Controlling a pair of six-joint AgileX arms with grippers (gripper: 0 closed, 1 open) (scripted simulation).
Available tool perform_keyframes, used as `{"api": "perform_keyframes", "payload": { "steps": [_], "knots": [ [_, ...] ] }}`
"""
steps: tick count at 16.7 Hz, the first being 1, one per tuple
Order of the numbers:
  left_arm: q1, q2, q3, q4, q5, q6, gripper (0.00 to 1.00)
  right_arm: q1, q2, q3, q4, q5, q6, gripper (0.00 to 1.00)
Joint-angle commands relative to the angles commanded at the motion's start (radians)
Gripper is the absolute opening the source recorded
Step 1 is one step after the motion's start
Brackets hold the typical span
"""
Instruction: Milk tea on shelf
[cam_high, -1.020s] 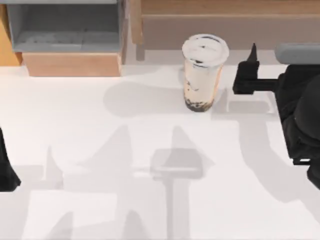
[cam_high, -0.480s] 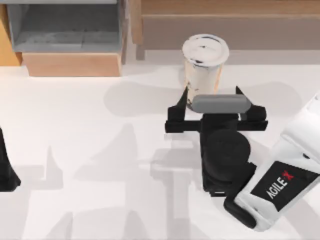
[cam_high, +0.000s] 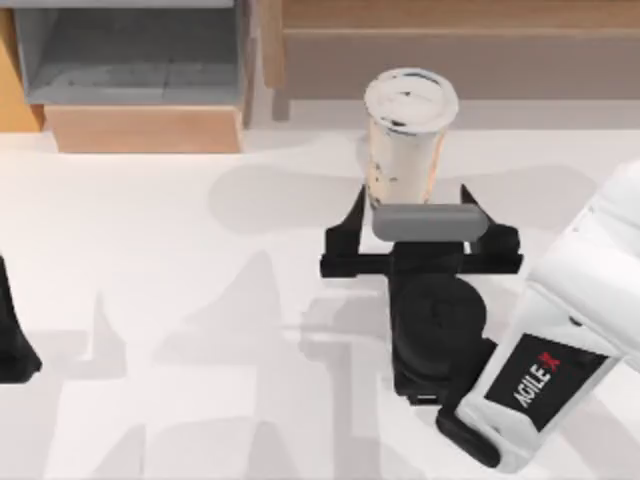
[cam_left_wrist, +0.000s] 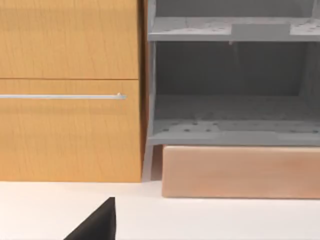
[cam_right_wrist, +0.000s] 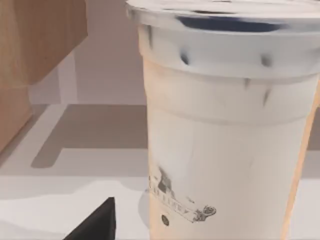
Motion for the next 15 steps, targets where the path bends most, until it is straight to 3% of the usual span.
{"api": "perform_keyframes", "payload": {
  "steps": [10,15],
  "knots": [
    [0.000,0.000,0.000,0.000,0.000,0.000,1.00,-0.139,0.088,0.249,-0.151,-0.141,-0.004,1.00],
    [0.000,0.000,0.000,0.000,0.000,0.000,1.00,-0.149,0.094,0.264,-0.161,-0.151,-0.004,1.00]
  ]
}}
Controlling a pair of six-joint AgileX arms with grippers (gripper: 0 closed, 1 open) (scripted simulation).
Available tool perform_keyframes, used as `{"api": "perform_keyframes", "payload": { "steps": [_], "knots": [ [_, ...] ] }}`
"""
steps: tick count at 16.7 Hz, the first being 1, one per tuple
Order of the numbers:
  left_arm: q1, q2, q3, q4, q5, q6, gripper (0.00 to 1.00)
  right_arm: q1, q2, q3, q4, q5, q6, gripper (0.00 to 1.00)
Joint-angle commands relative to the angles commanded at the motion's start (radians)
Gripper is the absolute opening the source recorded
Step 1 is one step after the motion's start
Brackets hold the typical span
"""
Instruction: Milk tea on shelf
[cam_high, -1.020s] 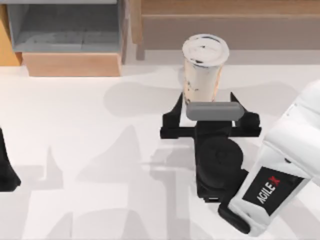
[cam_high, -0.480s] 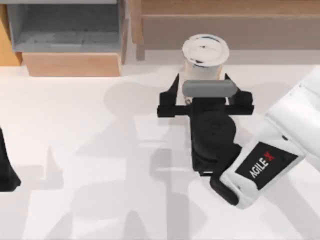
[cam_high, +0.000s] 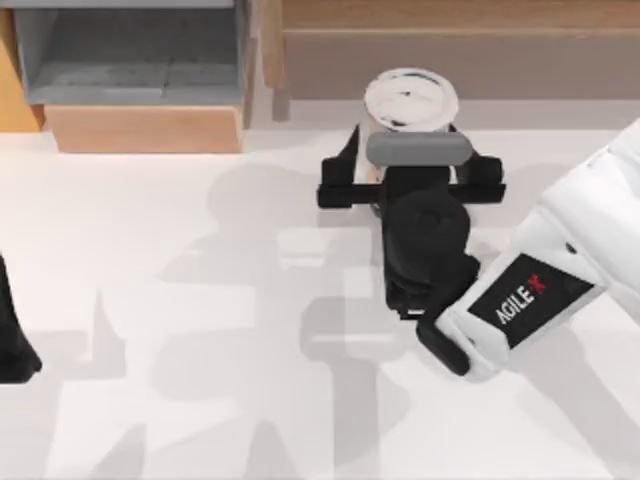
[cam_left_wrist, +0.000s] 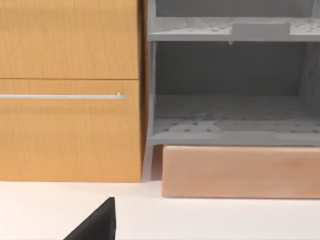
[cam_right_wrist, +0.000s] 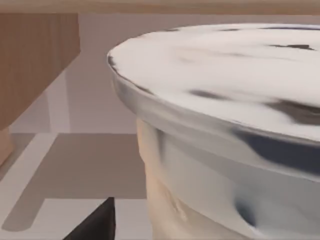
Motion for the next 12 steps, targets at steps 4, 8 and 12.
{"api": "perform_keyframes", "payload": {
  "steps": [4,8,12],
  "knots": [
    [0.000,0.000,0.000,0.000,0.000,0.000,1.00,0.000,0.000,0.000,0.000,0.000,0.000,0.70],
    [0.000,0.000,0.000,0.000,0.000,0.000,1.00,0.000,0.000,0.000,0.000,0.000,0.000,0.40],
    [0.000,0.000,0.000,0.000,0.000,0.000,1.00,0.000,0.000,0.000,0.000,0.000,0.000,0.10]
  ]
}}
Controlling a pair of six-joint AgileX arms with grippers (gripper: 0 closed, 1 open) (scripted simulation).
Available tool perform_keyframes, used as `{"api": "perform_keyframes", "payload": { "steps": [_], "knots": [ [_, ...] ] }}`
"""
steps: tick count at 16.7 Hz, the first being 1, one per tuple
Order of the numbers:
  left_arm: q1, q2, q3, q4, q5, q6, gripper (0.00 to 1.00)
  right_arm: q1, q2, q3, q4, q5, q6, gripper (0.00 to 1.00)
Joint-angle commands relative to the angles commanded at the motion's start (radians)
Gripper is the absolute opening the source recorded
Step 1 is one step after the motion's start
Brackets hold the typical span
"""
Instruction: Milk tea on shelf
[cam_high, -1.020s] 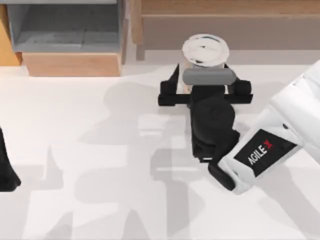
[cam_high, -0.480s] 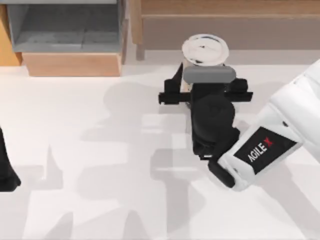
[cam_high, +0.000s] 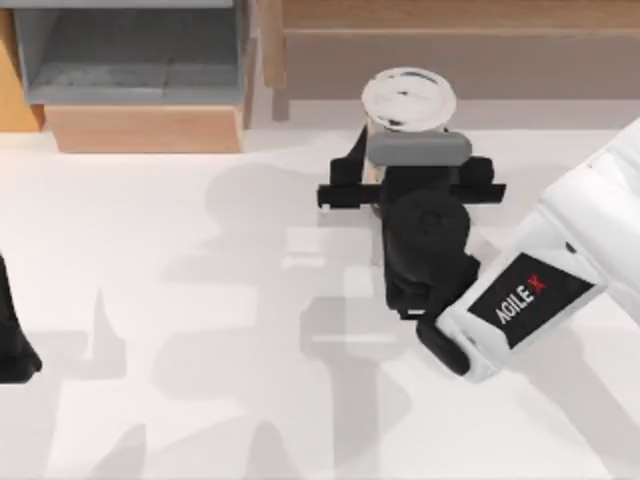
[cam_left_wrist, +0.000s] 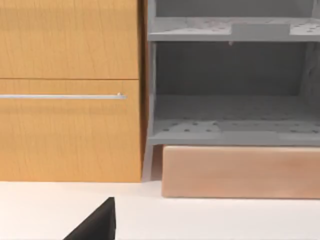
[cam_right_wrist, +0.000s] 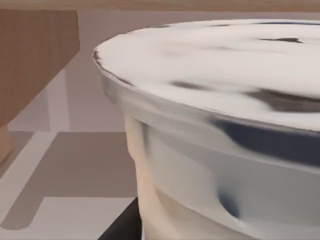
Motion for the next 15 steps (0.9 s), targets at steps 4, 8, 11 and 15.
{"api": "perform_keyframes", "payload": {
  "steps": [4,8,11,15],
  "knots": [
    [0.000,0.000,0.000,0.000,0.000,0.000,1.00,0.000,0.000,0.000,0.000,0.000,0.000,0.00],
    [0.000,0.000,0.000,0.000,0.000,0.000,1.00,0.000,0.000,0.000,0.000,0.000,0.000,0.00],
    [0.000,0.000,0.000,0.000,0.000,0.000,1.00,0.002,-0.006,-0.002,-0.003,0.000,0.001,0.00],
    [0.000,0.000,0.000,0.000,0.000,0.000,1.00,0.002,-0.038,-0.007,-0.030,0.000,0.002,0.00]
  ]
}}
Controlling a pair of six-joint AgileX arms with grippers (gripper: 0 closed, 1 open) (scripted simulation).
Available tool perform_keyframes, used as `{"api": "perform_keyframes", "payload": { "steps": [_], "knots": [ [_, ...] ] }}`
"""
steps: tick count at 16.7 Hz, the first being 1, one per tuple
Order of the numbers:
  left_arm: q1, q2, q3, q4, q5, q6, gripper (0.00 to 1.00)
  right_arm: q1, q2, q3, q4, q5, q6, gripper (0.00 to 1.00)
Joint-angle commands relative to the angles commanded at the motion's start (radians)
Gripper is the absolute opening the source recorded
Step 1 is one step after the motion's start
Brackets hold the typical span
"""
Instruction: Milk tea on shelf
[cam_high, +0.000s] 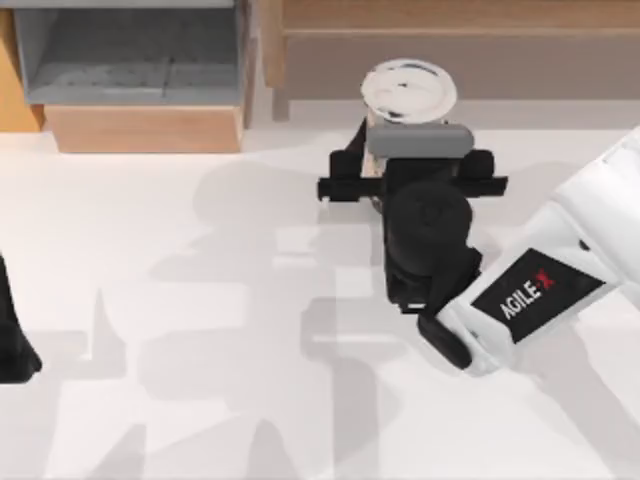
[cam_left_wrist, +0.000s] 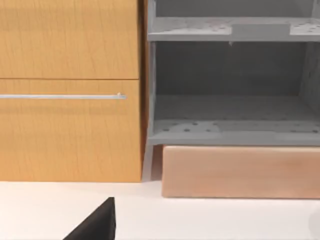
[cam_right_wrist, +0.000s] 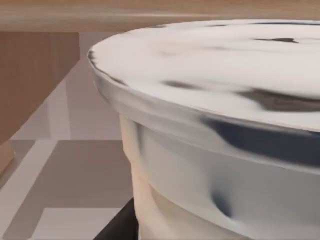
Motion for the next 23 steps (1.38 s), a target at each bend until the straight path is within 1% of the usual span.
{"api": "perform_keyframes", "payload": {
  "steps": [5,9,12,15,23],
  "knots": [
    [0.000,0.000,0.000,0.000,0.000,0.000,1.00,0.000,-0.006,0.011,0.008,-0.004,0.001,0.00],
    [0.000,0.000,0.000,0.000,0.000,0.000,1.00,-0.007,-0.095,0.046,-0.005,-0.053,0.001,0.00],
    [0.000,0.000,0.000,0.000,0.000,0.000,1.00,-0.032,-0.183,0.064,-0.055,-0.118,0.002,0.00],
    [0.000,0.000,0.000,0.000,0.000,0.000,1.00,-0.088,-0.266,0.081,-0.134,-0.197,0.003,0.00],
    [0.000,0.000,0.000,0.000,0.000,0.000,1.00,-0.351,-0.426,0.118,-0.417,-0.425,0.006,0.00]
  ]
}}
